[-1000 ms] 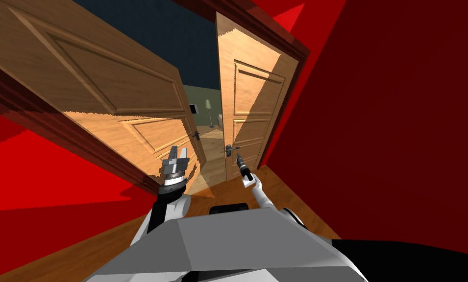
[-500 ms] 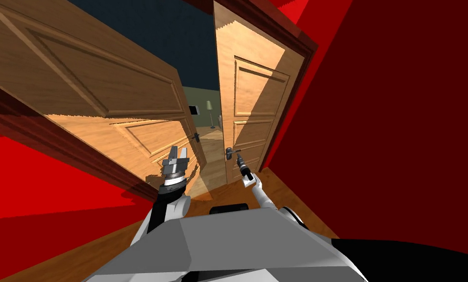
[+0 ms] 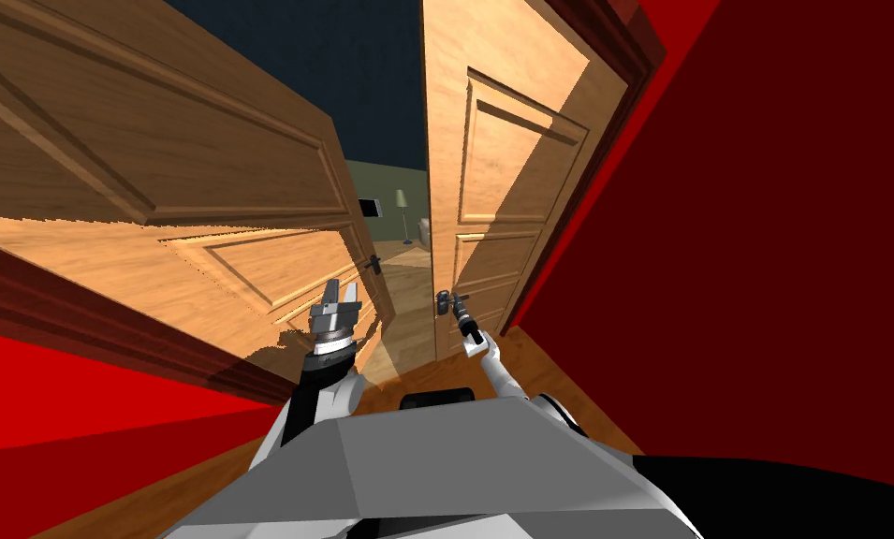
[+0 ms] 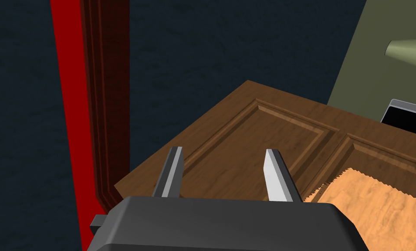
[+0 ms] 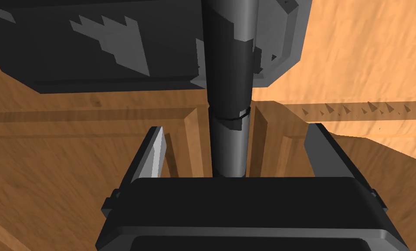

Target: Push the door open

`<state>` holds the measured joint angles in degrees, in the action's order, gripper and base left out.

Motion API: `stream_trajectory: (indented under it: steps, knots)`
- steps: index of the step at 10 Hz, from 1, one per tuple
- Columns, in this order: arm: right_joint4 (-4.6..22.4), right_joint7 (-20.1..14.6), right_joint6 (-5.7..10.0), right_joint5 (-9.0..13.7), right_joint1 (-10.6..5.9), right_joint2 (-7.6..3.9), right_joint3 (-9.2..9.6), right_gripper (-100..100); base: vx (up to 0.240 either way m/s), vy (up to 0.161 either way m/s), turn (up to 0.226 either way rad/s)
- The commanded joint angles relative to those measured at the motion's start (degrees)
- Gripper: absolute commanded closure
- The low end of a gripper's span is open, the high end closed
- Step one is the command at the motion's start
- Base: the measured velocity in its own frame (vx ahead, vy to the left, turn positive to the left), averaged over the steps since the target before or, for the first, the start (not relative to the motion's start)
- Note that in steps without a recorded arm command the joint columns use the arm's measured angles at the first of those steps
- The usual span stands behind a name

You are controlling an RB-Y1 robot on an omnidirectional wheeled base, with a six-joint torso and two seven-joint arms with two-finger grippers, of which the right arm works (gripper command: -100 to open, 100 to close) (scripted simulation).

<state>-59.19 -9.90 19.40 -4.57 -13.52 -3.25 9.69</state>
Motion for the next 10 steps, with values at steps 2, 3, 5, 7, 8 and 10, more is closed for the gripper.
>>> stream_trajectory:
  steps: [2,3,5,7,8,10]
  knots:
    - [0.0,0.0,0.0,0.0,0.0,0.0,0.0,100,0.038,0.007,0.0]
    - [0.0,0.0,0.0,0.0,0.0,0.0,0.0,100,-0.025,-0.007,0.007]
    - [0.0,0.0,0.0,0.0,0.0,0.0,0.0,100,-0.006,-0.003,0.006]
    - [0.0,0.0,0.0,0.0,0.0,0.0,0.0,100,0.0,0.0,0.0]
    - [0.03,0.23,0.01,0.13,-0.39,-0.31,-0.83,100,0.117,0.061,-0.032]
    - [0.18,0.45,0.01,0.25,-0.45,-0.55,-1.55,100,0.141,0.086,-0.044]
